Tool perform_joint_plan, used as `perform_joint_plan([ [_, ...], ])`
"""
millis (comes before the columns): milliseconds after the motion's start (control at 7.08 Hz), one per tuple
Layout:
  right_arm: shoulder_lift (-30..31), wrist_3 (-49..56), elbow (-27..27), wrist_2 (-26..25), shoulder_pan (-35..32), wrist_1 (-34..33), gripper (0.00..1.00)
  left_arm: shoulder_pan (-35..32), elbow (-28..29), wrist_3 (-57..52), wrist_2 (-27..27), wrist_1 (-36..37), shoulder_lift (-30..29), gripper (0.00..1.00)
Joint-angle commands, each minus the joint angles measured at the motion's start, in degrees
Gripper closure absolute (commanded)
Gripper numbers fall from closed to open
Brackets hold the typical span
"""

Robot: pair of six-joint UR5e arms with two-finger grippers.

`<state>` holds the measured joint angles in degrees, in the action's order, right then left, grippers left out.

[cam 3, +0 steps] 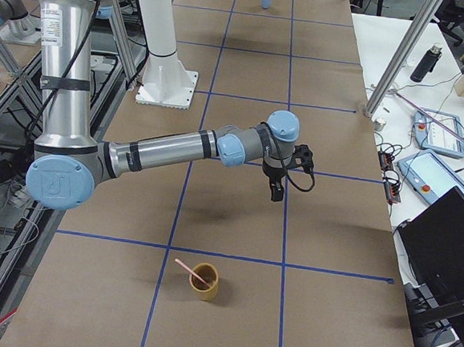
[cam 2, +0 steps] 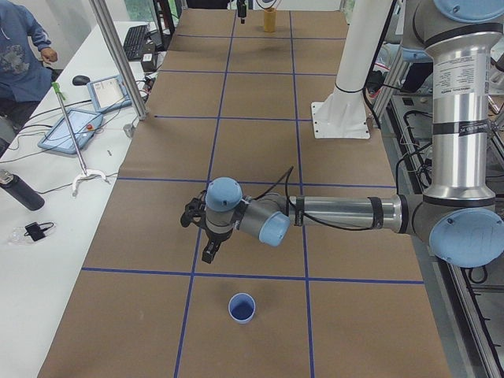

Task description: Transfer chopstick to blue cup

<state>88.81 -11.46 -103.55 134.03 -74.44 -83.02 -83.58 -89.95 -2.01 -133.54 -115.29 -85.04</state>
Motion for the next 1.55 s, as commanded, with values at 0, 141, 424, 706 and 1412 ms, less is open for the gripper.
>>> perform_joint_plan([
  [0, -0.21, -1.62, -0.42, 0.00, 0.00, 0.23, 0.00, -7.02, 12.55, -15.34, -0.14, -0.11, -1.70, 0.02],
  [141, -0.21, -2.50, -0.60, 0.00, 0.00, 0.92, 0.00, -7.13, 14.78, -15.57, -0.14, -0.11, -1.71, 0.02],
  [424, -0.21, -5.31, -0.51, 0.00, 0.00, 3.29, 0.00, -7.39, 17.17, -14.96, -0.14, 0.67, -1.88, 0.02],
  [706, -0.21, -5.50, -0.42, 0.00, 0.00, 3.92, 0.00, -7.39, 17.96, -14.96, -0.05, 1.91, -1.53, 0.02],
  [1412, -0.21, -5.50, -0.51, 0.00, 0.00, 4.01, 0.00, -7.39, 20.60, -11.55, -0.05, 1.82, -1.88, 0.65],
])
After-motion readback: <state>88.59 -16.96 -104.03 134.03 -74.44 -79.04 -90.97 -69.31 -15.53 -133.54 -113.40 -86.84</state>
